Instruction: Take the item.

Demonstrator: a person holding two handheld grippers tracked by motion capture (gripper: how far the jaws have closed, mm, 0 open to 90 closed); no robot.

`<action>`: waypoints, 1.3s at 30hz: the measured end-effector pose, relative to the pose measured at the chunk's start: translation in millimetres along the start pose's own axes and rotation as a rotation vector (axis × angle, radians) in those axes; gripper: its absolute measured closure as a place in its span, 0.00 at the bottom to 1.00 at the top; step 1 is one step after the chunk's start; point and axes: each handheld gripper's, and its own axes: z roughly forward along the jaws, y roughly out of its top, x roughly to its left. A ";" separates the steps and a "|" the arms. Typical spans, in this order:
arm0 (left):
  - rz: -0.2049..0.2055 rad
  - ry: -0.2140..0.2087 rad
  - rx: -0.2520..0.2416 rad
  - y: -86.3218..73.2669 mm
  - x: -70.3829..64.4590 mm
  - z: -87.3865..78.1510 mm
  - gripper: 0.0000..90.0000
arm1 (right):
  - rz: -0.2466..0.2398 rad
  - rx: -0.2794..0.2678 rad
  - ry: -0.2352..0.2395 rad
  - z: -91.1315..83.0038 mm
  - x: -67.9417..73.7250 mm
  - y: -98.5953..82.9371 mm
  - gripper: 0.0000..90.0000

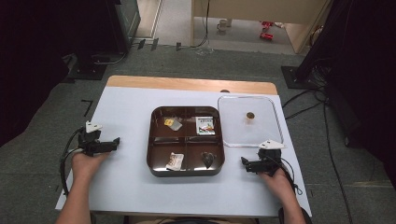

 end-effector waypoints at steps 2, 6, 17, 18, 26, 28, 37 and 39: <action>0.000 0.000 0.000 0.0 0.0 0.0 0.07 | 0.000 0.000 0.000 0.0 0.0 0.0 0.00; 0.001 0.002 0.001 0.3 -0.3 -0.1 0.07 | 0.000 0.000 0.000 0.0 0.0 0.0 0.00; 0.082 0.016 0.006 10.8 -9.1 -9.6 0.30 | -0.001 0.000 -0.001 -0.1 0.0 -0.1 0.00; 0.087 0.007 0.008 12.4 -10.1 -11.2 0.32 | 0.000 0.000 -0.001 -0.1 0.1 -0.1 0.00; 0.069 -0.075 -0.022 24.8 -15.0 -25.4 0.37 | 0.000 0.000 -0.001 -0.1 0.1 0.0 0.00; 0.064 -0.100 -0.009 27.0 -14.6 -26.3 0.37 | 0.000 0.000 -0.001 -0.1 0.1 0.0 0.00; 0.083 -0.127 0.008 33.9 -20.8 -29.7 0.39 | -0.001 0.000 -0.001 -0.1 0.1 -0.1 0.00; 0.085 -0.132 0.002 35.9 -23.4 -31.1 0.40 | -0.002 -0.001 -0.001 -0.1 0.1 -0.1 0.00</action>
